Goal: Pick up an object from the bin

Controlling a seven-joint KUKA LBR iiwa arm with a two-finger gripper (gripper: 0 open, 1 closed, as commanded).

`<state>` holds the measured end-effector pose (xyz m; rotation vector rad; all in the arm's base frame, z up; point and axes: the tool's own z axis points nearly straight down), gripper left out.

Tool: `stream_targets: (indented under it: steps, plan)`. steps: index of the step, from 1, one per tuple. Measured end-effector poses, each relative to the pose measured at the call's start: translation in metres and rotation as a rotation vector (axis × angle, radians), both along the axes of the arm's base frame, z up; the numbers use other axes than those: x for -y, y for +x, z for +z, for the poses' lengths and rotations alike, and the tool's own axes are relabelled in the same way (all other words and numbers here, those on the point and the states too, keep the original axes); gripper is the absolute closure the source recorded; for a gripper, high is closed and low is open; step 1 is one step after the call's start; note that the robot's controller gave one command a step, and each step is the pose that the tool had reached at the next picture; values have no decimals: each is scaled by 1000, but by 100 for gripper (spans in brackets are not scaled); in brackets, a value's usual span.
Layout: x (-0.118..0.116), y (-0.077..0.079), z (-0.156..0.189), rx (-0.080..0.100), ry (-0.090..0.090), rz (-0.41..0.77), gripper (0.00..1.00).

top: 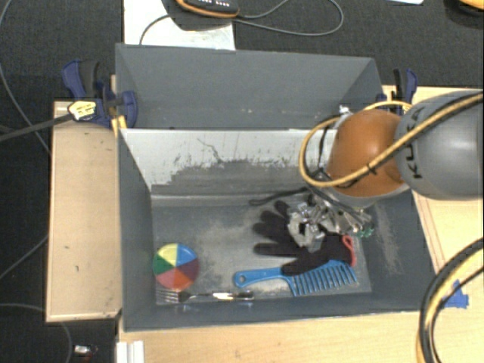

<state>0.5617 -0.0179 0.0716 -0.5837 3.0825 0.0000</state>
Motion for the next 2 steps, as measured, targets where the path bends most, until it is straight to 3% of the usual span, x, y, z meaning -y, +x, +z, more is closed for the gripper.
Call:
stream_targets:
  steps: [1, 2]
  plan:
    - [0, -11, 0, 3, -1, 298, 100]
    - [-6, -11, 0, 5, -3, 513, 100]
